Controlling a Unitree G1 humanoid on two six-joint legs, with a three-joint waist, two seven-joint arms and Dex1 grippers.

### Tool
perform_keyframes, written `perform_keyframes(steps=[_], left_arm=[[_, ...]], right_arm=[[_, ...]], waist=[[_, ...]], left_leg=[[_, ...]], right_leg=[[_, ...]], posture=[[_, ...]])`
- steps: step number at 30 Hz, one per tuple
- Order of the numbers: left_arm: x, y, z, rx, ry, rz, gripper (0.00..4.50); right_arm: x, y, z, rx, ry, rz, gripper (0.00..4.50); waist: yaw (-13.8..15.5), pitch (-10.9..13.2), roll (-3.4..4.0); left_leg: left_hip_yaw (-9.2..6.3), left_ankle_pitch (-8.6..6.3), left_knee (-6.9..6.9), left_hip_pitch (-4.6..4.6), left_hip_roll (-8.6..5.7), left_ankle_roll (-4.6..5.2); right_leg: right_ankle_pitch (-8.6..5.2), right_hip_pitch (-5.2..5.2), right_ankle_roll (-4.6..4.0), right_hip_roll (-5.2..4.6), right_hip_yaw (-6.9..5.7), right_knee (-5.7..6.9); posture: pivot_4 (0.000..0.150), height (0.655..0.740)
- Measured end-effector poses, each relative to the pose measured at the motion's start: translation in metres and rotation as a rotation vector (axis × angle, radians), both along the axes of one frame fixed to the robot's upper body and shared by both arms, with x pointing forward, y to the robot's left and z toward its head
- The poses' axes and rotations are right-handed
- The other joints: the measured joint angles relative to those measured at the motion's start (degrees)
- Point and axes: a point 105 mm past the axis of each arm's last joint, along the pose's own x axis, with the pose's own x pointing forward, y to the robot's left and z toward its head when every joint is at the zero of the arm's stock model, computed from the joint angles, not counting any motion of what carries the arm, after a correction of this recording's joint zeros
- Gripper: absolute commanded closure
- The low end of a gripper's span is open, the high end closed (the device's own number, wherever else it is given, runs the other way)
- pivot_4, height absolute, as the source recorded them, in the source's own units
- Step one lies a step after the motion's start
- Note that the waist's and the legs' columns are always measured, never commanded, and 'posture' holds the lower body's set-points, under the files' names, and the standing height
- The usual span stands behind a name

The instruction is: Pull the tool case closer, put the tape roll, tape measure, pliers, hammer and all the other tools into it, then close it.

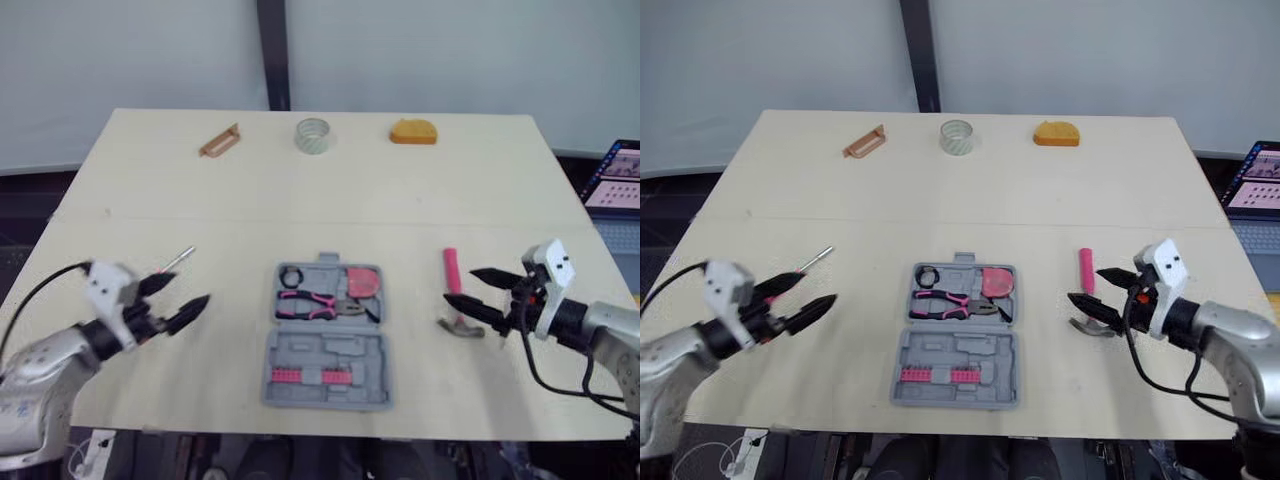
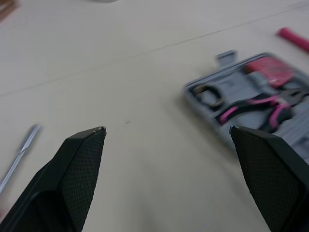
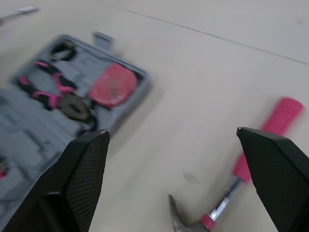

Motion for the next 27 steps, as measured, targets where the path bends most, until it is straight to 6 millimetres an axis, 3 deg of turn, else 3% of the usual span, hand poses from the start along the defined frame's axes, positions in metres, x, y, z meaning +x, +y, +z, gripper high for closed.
perform_keyframes(steps=[6,11,16,22,27], left_arm=[[0.003,-0.099,0.027,-0.014,-0.091,-0.434,0.1],[0.001,-0.142,0.028,-0.021,-0.117,-0.618,0.1],[0.009,-0.182,0.022,-0.05,-0.133,-0.711,0.1],[0.03,-0.185,0.012,-0.067,-0.112,-0.672,0.1],[0.027,-0.185,0.011,-0.034,-0.14,-0.686,0.1]], right_arm=[[0.0,-0.016,-0.013,-0.03,-0.057,-0.353,0.05],[0.005,-0.042,-0.016,-0.066,-0.081,-0.63,0.05],[0.013,-0.056,-0.035,-0.064,-0.041,-0.754,0.05],[0.014,-0.064,-0.054,-0.073,-0.015,-0.799,0.05],[0.013,-0.062,-0.059,-0.062,-0.025,-0.801,0.05]], waist=[[-1.34,-0.07,0.13],[-1.81,-0.1,0.17],[-1.54,-0.1,0.18],[-1.87,-0.16,0.29],[-1.81,-0.18,0.31]], left_leg=[[0.14,0.01,-0.04,0.04,0.01,0.01],[0.16,0.03,-0.08,0.04,0.01,0.03],[0.15,0.06,-0.01,0.01,-0.05,0.09],[0.16,0.07,-0.08,0.03,-0.04,0.1],[0.15,0.07,-0.06,0.02,-0.04,0.1]], right_leg=[[0.01,-0.04,0.03,0.07,0.07,0.05],[0.01,-0.09,0.03,0.1,0.08,0.05],[0.03,-0.07,0.07,0.07,0.1,0.05],[0.03,-0.09,0.07,0.09,0.08,0.07],[0.03,-0.11,0.08,0.07,0.09,0.08]], posture=[[0.15,0.74],[0.15,0.74],[0.15,0.74],[0.15,0.74],[0.15,0.74]])
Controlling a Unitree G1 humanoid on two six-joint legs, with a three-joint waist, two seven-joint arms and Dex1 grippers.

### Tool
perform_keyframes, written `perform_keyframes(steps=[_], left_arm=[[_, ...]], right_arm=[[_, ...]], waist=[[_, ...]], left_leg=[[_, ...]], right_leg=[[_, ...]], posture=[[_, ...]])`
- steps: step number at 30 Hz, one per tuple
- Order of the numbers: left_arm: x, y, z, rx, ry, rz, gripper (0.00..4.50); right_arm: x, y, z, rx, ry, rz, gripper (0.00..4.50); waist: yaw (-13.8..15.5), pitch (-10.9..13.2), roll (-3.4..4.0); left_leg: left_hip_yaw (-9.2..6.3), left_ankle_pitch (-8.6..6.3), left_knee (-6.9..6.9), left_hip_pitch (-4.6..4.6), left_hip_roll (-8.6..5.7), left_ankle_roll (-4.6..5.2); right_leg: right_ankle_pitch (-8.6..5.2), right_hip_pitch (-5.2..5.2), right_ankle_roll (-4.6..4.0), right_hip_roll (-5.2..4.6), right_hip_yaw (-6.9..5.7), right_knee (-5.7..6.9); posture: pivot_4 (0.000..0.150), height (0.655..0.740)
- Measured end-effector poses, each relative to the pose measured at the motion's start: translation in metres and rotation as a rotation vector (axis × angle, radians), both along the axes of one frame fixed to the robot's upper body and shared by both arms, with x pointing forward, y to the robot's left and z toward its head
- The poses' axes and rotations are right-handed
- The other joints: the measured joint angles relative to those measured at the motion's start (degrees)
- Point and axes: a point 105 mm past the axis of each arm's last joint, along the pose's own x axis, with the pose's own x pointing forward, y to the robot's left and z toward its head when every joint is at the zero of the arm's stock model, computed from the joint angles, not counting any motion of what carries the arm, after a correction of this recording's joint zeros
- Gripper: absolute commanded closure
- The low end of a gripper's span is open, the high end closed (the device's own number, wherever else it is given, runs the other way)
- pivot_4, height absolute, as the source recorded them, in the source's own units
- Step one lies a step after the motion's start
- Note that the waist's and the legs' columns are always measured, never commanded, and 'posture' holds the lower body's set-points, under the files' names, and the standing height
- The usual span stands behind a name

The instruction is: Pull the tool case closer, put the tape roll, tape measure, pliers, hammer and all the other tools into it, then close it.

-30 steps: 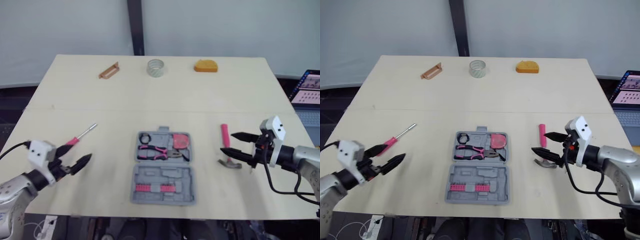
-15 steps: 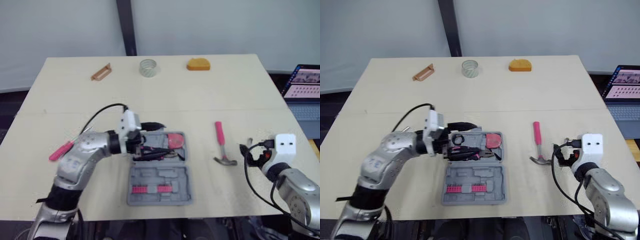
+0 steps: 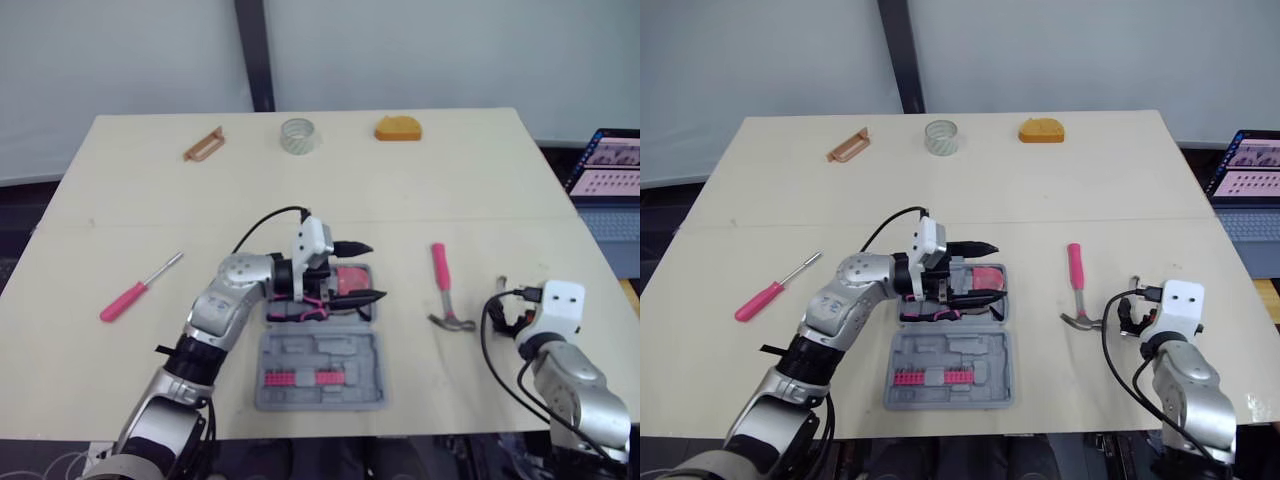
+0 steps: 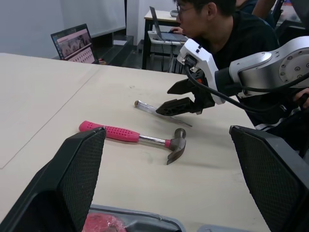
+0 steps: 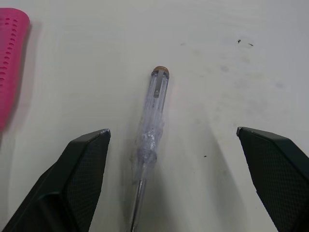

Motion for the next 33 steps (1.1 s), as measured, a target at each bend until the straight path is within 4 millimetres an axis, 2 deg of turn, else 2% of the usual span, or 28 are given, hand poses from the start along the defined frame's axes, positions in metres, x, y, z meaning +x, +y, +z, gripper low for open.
perform_keyframes(steps=[6,13,33], left_arm=[[-0.012,-0.001,-0.013,0.051,-0.008,-0.038,0.1],[-0.016,-0.005,-0.007,0.044,-0.034,-0.052,0.1],[-0.014,-0.01,-0.002,0.033,-0.043,-0.044,0.1]], right_arm=[[0.0,0.004,-0.005,0.017,0.002,0.004,0.05],[0.001,0.003,-0.018,0.045,0.034,-0.011,0.05],[0.013,0.006,-0.021,0.083,-0.03,-0.027,0.05]], waist=[[0.16,-0.01,0.01],[0.06,-0.02,0.03],[-0.02,-0.03,0.05]], left_leg=[[-0.02,0.0,0.04,-0.01,0.0,0.0],[-0.01,0.0,0.04,0.0,0.0,0.0],[-0.01,0.0,0.04,0.01,0.01,0.0]], right_leg=[[0.0,0.01,0.0,-0.01,0.0,0.01],[0.0,0.01,0.0,0.0,0.01,0.02],[0.0,0.01,0.0,0.01,0.01,0.03]], posture=[[0.15,0.74],[0.15,0.74],[0.15,0.74]])
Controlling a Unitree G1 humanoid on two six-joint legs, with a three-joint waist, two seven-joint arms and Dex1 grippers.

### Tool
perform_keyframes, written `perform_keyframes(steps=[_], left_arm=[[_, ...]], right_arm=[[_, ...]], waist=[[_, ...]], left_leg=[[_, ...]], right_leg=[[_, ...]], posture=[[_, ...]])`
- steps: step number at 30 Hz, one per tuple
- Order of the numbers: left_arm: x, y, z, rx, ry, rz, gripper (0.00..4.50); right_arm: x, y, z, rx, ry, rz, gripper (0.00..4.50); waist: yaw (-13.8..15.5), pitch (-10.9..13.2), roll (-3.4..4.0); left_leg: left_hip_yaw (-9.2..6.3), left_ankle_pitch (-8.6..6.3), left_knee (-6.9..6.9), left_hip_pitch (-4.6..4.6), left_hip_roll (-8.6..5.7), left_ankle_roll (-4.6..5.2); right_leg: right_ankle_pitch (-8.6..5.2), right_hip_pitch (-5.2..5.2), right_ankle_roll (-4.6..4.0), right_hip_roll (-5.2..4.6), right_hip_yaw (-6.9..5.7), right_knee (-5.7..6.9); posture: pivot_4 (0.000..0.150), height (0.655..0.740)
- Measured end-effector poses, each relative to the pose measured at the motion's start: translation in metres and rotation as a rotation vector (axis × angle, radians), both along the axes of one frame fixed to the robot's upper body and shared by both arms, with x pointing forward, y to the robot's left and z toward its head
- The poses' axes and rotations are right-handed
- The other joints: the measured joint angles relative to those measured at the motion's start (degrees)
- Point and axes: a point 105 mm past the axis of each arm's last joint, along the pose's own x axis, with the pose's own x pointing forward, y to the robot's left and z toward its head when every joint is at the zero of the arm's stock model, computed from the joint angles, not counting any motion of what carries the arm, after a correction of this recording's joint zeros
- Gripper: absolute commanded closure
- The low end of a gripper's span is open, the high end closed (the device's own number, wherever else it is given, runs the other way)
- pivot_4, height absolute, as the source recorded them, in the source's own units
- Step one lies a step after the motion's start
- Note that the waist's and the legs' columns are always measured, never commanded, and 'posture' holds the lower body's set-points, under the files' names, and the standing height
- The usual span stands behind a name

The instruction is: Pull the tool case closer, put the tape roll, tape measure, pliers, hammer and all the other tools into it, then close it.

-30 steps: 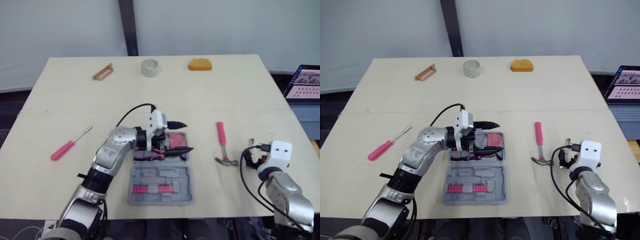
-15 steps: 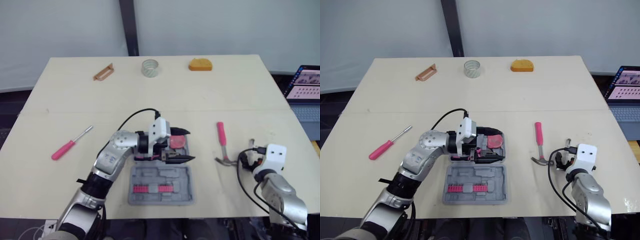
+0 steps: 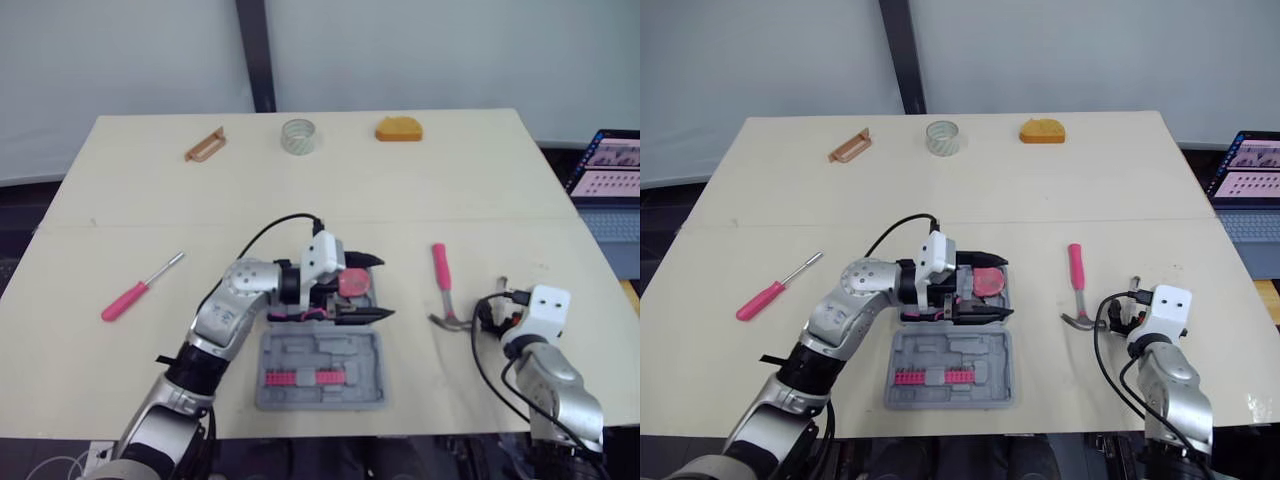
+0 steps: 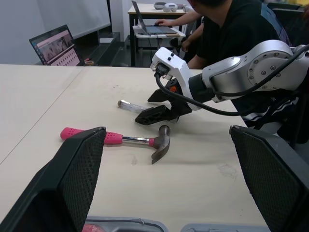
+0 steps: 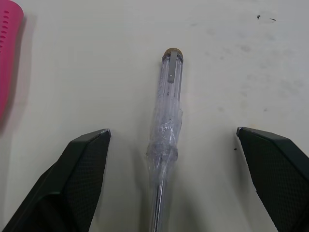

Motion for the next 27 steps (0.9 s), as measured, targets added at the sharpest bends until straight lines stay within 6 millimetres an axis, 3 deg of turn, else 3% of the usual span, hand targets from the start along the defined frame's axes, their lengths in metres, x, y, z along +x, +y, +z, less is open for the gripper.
perform_keyframes(steps=[13,16,23,24,27], left_arm=[[0.001,0.0,-0.001,0.003,0.011,0.01,0.1],[0.001,0.0,-0.001,0.002,0.013,0.011,0.0],[0.002,-0.001,-0.001,0.002,0.014,0.014,0.0],[0.002,-0.001,-0.001,0.002,0.015,0.014,0.0],[0.002,-0.001,0.0,0.002,0.016,0.014,0.0]], right_arm=[[0.001,0.001,-0.003,0.003,-0.033,-0.014,0.05],[0.002,0.003,-0.004,0.008,-0.039,-0.01,0.93],[0.006,0.012,-0.004,0.007,-0.044,0.019,4.23],[0.007,0.012,-0.003,0.007,-0.045,0.02,4.5],[0.007,0.012,-0.004,0.006,-0.047,0.019,4.49]], waist=[[-0.07,-0.01,0.01],[-0.08,-0.01,0.02],[0.32,-0.01,0.02],[0.31,-0.01,0.02],[0.26,-0.02,0.02]], left_leg=[[0.0,0.0,0.01,0.01,0.0,0.0],[0.0,0.0,0.01,0.01,0.0,0.0],[-0.07,0.0,0.12,0.0,-0.04,0.0],[-0.07,0.0,0.11,0.0,-0.04,0.0],[-0.07,0.0,0.1,0.0,-0.04,0.0]], right_leg=[[0.0,0.01,0.0,0.0,0.0,0.01],[0.0,0.01,0.0,0.0,0.0,0.01],[0.02,0.1,0.03,-0.03,-0.01,-0.01],[0.02,0.1,0.03,-0.03,-0.01,-0.01],[0.02,0.1,0.04,-0.03,-0.02,0.0]], posture=[[0.15,0.74],[0.15,0.74],[0.15,0.74],[0.15,0.74],[0.15,0.74]])
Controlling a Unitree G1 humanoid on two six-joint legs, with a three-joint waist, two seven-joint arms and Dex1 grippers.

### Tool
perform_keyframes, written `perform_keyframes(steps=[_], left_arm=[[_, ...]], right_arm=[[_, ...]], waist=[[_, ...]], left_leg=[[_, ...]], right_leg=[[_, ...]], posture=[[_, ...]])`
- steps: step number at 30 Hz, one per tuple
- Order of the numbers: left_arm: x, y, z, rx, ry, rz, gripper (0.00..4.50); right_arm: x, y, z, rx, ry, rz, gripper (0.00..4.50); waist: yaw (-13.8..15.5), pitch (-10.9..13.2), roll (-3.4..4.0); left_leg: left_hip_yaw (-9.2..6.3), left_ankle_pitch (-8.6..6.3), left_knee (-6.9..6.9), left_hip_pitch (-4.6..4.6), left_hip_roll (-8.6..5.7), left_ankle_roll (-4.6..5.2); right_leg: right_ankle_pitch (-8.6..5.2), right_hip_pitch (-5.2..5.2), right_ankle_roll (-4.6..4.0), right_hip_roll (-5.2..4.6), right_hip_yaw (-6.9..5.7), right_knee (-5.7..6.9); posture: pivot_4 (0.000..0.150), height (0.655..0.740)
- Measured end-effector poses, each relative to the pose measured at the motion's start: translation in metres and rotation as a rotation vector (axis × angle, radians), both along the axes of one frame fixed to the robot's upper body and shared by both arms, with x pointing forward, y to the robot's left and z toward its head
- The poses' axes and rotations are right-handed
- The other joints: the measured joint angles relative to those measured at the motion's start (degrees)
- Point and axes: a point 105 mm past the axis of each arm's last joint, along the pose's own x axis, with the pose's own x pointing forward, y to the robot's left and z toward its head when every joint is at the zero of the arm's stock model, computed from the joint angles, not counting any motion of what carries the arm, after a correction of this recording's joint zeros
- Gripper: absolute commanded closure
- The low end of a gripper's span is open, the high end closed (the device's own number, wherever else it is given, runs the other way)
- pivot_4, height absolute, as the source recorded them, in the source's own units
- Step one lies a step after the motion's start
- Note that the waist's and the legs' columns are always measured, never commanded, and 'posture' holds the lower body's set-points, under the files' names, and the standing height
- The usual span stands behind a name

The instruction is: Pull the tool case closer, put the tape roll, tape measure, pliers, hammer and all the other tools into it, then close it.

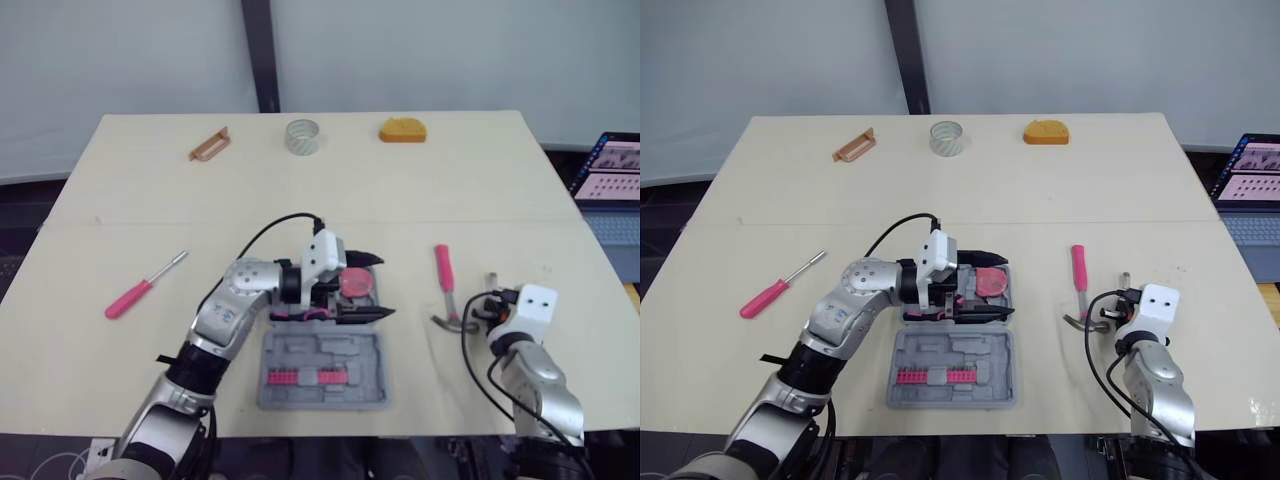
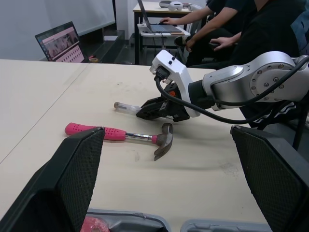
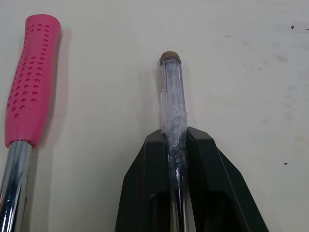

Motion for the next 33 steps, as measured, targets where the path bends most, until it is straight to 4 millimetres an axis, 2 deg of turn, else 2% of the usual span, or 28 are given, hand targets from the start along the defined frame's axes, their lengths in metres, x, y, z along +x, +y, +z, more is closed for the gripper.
perform_keyframes(steps=[6,9,11,13,15,17,19,21,23,26,31,33], left_arm=[[0.0,0.0,0.001,0.0,-0.002,0.001,0.0],[0.001,0.002,0.001,0.003,-0.006,0.007,0.0],[0.004,0.01,0.002,0.015,-0.018,0.024,0.0],[0.009,0.022,0.004,0.03,-0.035,0.051,0.0],[0.012,0.035,0.004,0.059,-0.049,0.067,0.0],[0.012,0.06,0.003,0.099,-0.059,0.097,0.0],[0.008,0.085,-0.001,0.135,-0.06,0.134,0.0],[0.001,0.105,-0.005,0.166,-0.052,0.154,0.0],[-0.014,0.126,-0.011,0.194,-0.038,0.175,0.0],[-0.038,0.151,-0.021,0.217,0.007,0.214,0.0],[-0.069,0.176,-0.035,0.24,0.055,0.295,0.0],[-0.081,0.185,-0.043,0.251,0.08,0.329,0.0]], right_arm=[[0.0,-0.002,0.001,-0.008,-0.002,-0.002,4.49],[-0.001,-0.013,0.007,-0.055,0.029,0.017,4.49],[0.001,-0.017,0.02,-0.117,0.05,0.1,4.49],[0.007,-0.011,0.047,-0.192,0.036,0.227,4.49],[0.012,0.006,0.072,-0.25,0.025,0.38,4.49],[0.014,0.034,0.098,-0.32,0.053,0.612,4.49],[0.012,0.054,0.118,-0.376,0.064,0.764,4.49],[0.008,0.073,0.128,-0.421,0.081,0.891,4.49],[0.003,0.098,0.129,-0.442,0.109,1.04,4.49],[-0.011,0.136,0.119,-0.441,0.171,1.245,4.49],[-0.025,0.187,0.118,-0.46,0.164,1.442,4.49],[-0.031,0.199,0.108,-0.473,0.192,1.504,4.49]], waist=[[0.01,0.0,0.0],[-0.02,-0.01,0.02],[-0.17,0.02,0.09],[-0.65,-0.01,0.15],[-1.27,-0.01,0.16],[-1.95,0.04,0.24],[-1.96,0.04,0.24],[-1.69,0.05,0.23],[-1.53,0.07,0.19],[-1.16,0.1,0.15],[-0.46,0.12,0.12],[0.09,0.13,0.11]], left_leg=[[0.0,0.0,0.01,0.0,-0.01,0.0],[0.01,0.0,0.0,-0.02,-0.03,0.0],[0.04,0.01,-0.03,-0.02,-0.03,0.02],[0.07,0.01,-0.09,0.01,0.04,0.03],[0.06,0.02,-0.16,0.02,0.07,0.04],[0.08,0.02,-0.19,0.02,0.09,0.04],[0.03,0.01,-0.23,0.01,0.13,0.05],[-0.04,0.01,-0.23,-0.01,0.13,0.05],[-0.09,0.01,-0.21,-0.07,0.1,0.05],[-0.15,0.01,-0.13,-0.16,0.03,0.05],[-0.16,0.01,-0.14,-0.16,0.06,0.05],[-0.18,0.01,-0.14,-0.17,0.03,0.05]], right_leg=[[0.0,0.0,0.0,0.0,0.0,0.0],[0.0,0.0,0.0,-0.03,0.02,-0.01],[0.0,-0.04,0.0,-0.02,0.03,-0.02],[0.0,-0.05,0.0,0.05,0.02,-0.02],[0.0,-0.06,0.0,0.07,-0.02,-0.02],[0.0,-0.09,0.0,0.08,0.02,-0.06],[0.0,-0.1,0.0,0.1,-0.05,-0.1],[0.0,-0.1,0.0,0.08,-0.09,-0.12],[0.0,-0.1,0.0,0.01,-0.09,-0.19],[0.0,-0.09,0.0,-0.1,-0.09,-0.24],[0.01,-0.09,-0.01,-0.09,-0.09,-0.33],[0.01,-0.09,-0.01,-0.1,-0.11,-0.34]], posture=[[0.15,0.74],[0.15,0.74],[0.15,0.74],[0.15,0.74],[0.15,0.74],[0.15,0.74],[0.15,0.74],[0.15,0.74],[0.15,0.74],[0.15,0.74],[0.15,0.74],[0.15,0.74]])
